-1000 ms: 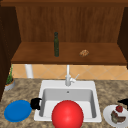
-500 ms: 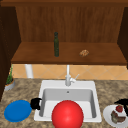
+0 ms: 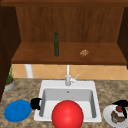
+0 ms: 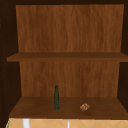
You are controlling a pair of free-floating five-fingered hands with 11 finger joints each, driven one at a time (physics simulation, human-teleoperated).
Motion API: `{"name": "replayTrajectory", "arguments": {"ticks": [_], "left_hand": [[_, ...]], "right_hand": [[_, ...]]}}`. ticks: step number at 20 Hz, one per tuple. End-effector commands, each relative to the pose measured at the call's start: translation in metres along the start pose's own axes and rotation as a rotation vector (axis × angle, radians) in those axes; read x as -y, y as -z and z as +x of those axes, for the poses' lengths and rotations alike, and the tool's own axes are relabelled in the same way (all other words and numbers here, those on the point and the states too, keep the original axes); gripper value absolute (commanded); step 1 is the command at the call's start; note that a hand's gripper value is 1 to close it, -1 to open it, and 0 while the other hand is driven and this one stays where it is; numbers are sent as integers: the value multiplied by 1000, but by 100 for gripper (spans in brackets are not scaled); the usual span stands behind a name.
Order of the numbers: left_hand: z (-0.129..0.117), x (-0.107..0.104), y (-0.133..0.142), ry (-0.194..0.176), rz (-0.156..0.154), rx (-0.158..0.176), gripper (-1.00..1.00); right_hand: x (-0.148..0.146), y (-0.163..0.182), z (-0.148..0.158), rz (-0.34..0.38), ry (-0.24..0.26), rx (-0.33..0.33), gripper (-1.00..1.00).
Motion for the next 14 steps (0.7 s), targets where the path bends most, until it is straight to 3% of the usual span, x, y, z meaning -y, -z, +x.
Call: {"name": "replayTrajectory", "arguments": {"ticks": [1, 2, 3, 14], "left_hand": [[0, 0, 0, 0, 0, 0, 0], [0, 0, 0, 0, 0, 0, 0], [0, 0, 0, 0, 0, 0, 0], [0, 0, 0, 0, 0, 0, 0]], "right_hand": [[0, 1, 9, 7, -18, -13, -100], [1, 3, 12, 9, -23, -17, 100], [2, 3, 15, 0, -47, -18, 100], [-8, -14, 22, -54, -6, -13, 100]]}}
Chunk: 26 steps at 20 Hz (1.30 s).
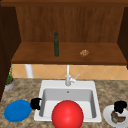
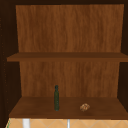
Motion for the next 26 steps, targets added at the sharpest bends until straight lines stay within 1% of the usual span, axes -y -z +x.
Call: {"name": "replayTrajectory", "arguments": {"ticks": [1, 2, 3, 4, 5, 6, 8, 10, 12, 14, 18, 22, 25, 26], "left_hand": [[0, 0, 0, 0, 0, 0, 0], [0, 0, 0, 0, 0, 0, 0], [0, 0, 0, 0, 0, 0, 0], [0, 0, 0, 0, 0, 0, 0], [0, 0, 0, 0, 0, 0, 0], [0, 0, 0, 0, 0, 0, 0], [0, 0, 0, 0, 0, 0, 0], [0, 0, 0, 0, 0, 0, 0], [0, 0, 0, 0, 0, 0, 0], [0, 0, 0, 0, 0, 0, 0], [0, 0, 0, 0, 0, 0, 0], [0, 0, 0, 0, 0, 0, 0], [0, 0, 0, 0, 0, 0, 0], [0, 0, 0, 0, 0, 0, 0]], "right_hand": [[-4, -6, 2, -19, -5, -3, 100], [-2, -9, 1, -25, -5, -5, 100], [7, -17, -2, -44, -17, -13, -100], [11, -21, 0, -27, -20, -20, -100], [14, -23, -3, -3, -24, -10, -100], [15, -18, -5, 5, -33, 2, -100], [16, -8, -16, 13, -38, 11, -100], [18, 0, -23, 10, -57, 3, -100], [18, 13, -27, 22, -70, -8, -100], [12, 34, -29, 49, -90, 6, -100], [4, 61, -43, 56, -103, 21, -100], [-13, 75, -52, 64, -107, 14, -100], [-30, 79, -66, 42, -88, 8, -100], [-40, 75, -67, 18, -82, -5, -100]]}}
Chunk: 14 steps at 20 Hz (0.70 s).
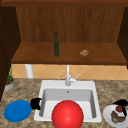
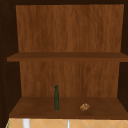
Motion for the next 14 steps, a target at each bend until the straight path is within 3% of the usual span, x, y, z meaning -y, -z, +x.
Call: {"name": "replayTrajectory", "arguments": {"ticks": [1, 6, 8, 14], "left_hand": [[0, 0, 0, 0, 0, 0, 0], [0, 0, 0, 0, 0, 0, 0], [0, 0, 0, 0, 0, 0, 0], [0, 0, 0, 0, 0, 0, 0]], "right_hand": [[-27, -1, -7, -20, -38, -22, -100], [-40, 12, -7, -7, -41, -39, -100], [-44, 15, -7, -36, -54, -44, -100], [-29, 16, -5, -37, -61, -51, -100]]}}
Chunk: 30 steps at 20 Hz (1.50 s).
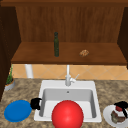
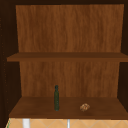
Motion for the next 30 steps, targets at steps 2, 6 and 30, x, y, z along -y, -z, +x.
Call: {"name": "replayTrajectory", "arguments": {"ticks": [2, 6, 30], "left_hand": [[0, 0, 0, 0, 0, 0, 0], [0, 0, 0, 0, 0, 0, 0], [0, 0, 0, 0, 0, 0, 0]], "right_hand": [[-4, 7, 10, 27, -46, -28, 100], [2, 12, 17, -1, -79, -76, 100], [94, -28, 91, -161, -95, -133, 100]]}}
